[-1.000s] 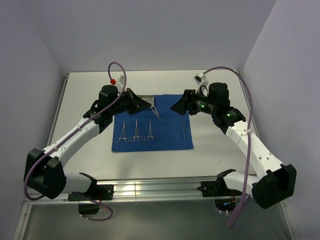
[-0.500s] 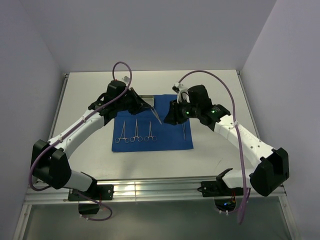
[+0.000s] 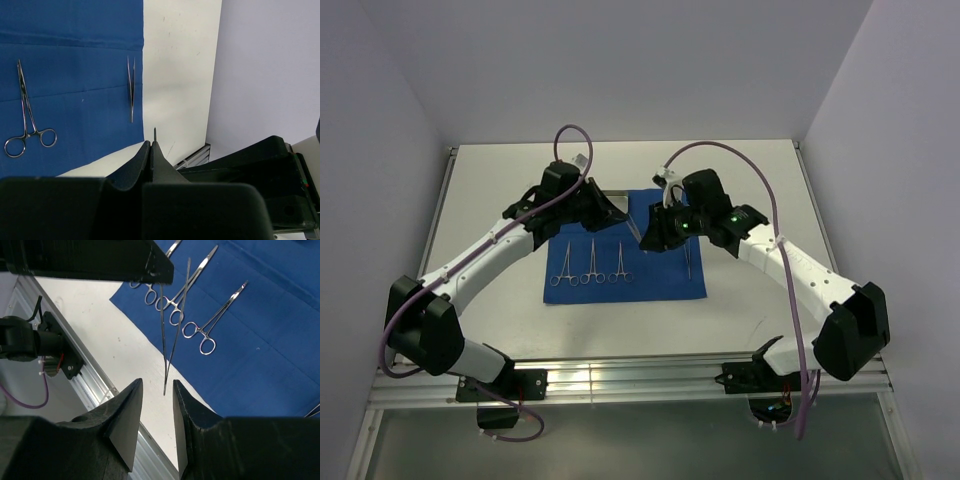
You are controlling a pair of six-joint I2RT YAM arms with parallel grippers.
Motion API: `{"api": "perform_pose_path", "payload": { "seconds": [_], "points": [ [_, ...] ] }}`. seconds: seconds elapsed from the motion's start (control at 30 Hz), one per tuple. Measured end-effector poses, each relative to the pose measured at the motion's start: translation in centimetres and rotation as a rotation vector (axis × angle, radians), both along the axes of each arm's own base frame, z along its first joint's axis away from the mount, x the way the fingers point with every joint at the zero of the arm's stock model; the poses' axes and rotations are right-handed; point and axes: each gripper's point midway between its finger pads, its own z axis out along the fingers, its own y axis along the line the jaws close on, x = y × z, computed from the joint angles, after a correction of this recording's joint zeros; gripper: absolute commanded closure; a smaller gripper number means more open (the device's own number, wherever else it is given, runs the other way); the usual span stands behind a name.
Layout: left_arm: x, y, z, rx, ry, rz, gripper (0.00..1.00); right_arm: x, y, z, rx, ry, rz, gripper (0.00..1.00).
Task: Open and lay out the surgical kit
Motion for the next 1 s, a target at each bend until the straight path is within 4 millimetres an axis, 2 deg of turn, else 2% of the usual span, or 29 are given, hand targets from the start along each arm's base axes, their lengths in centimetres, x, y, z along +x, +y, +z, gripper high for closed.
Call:
{"api": "perform_pose_path", "payload": {
  "seconds": [0.2,0.47,0.67,1.0],
  "points": [
    [-0.2,-0.3,0.0,0.0,0.0,-0.008,1.0,0.2,0.3,0.2,0.003,0.0,0.002,0.66],
    [-0.3,-0.3,0.0,0.001,-0.001,-0.012,1.0,0.5,0.5,-0.5,-0.011,0.021,0.004,0.69],
    [-0.3,-0.3,0.0,0.002,-0.003,-0.013,1.0,0.4,0.5,-0.6,-0.014,0.022,0.004,0.78],
    [-0.5,-0.5,0.0,0.002,-0.003,-0.019,1.0,0.8,0.3,-1.2,-0.04,0.027,-0.011,0.79]
  ]
}}
